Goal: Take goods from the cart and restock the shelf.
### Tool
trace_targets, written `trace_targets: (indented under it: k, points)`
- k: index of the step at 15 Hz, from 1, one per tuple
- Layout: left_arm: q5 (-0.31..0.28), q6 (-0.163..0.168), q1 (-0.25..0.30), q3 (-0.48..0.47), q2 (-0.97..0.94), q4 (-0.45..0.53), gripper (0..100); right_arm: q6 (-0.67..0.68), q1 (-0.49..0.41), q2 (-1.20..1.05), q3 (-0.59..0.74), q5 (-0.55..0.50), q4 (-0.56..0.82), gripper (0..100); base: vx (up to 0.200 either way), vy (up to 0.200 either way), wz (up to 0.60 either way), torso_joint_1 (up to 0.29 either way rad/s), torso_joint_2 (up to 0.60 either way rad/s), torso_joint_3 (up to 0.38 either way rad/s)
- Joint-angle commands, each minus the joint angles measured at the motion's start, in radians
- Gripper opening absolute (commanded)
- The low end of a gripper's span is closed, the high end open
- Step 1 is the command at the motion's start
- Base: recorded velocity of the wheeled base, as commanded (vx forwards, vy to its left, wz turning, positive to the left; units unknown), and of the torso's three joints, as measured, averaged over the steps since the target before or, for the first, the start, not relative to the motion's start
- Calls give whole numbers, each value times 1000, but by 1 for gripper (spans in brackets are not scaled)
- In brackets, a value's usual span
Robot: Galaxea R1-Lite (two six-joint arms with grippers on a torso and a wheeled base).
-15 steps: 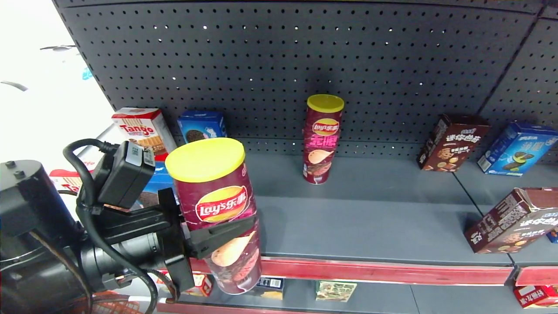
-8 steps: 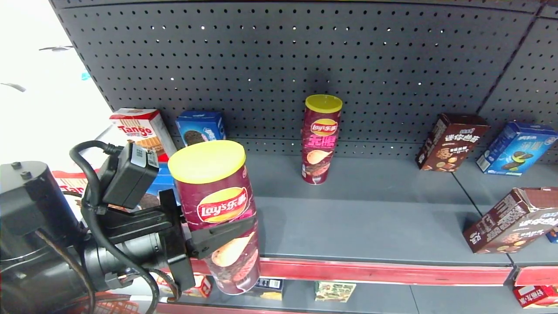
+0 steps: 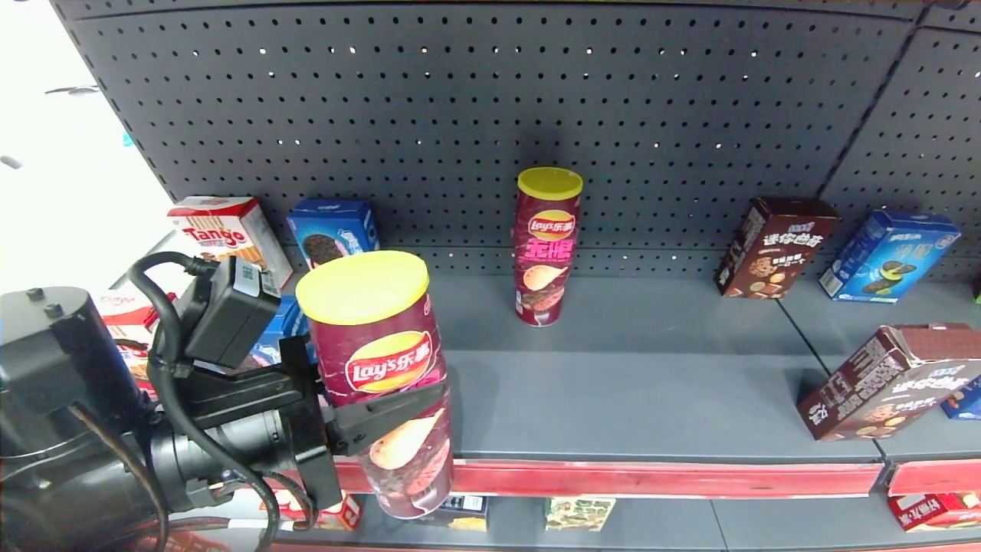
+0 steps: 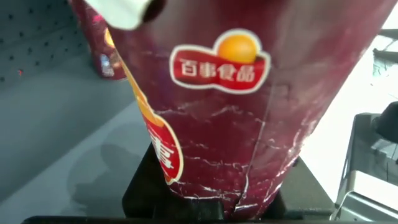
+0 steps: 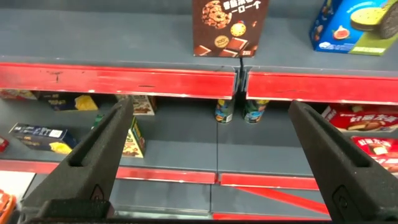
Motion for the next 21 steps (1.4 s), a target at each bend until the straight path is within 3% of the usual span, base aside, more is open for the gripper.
trace_targets:
  k: [1,7,8,9,12,13,16,18,21]
  points:
    - [-1,0,-1,-4,-1,0,0,0,0,0,0,0,0,100,0,0,0,0,0,0]
    - [-2,-2,0,47,-7,-34,0,-9,3,7,-3,2,4,100,0,0,0,0,0,0]
    - [-1,-6,5,34,-10,-38,0,-1,28,112,-135,62,-3,100,0,0,0,0,0,0]
    - [-1,-9,20,31,-10,-38,0,49,46,363,-310,89,-10,100,0,0,0,0,0,0]
    - [-2,-8,43,36,-10,-41,0,17,138,535,-463,160,-48,100,0,0,0,0,0,0]
    - [-2,-9,45,31,-10,-41,0,-60,152,616,-522,157,-40,100,0,0,0,0,0,0]
    - [-4,-9,45,30,-4,-41,0,-77,225,771,-586,217,-57,100,0,0,0,0,0,0]
    - [-4,-8,45,30,-3,-41,0,-77,319,851,-611,214,-60,100,0,0,0,0,0,0]
    - [-2,-9,46,37,-3,-43,0,-106,380,980,-644,212,-82,100,0,0,0,0,0,0]
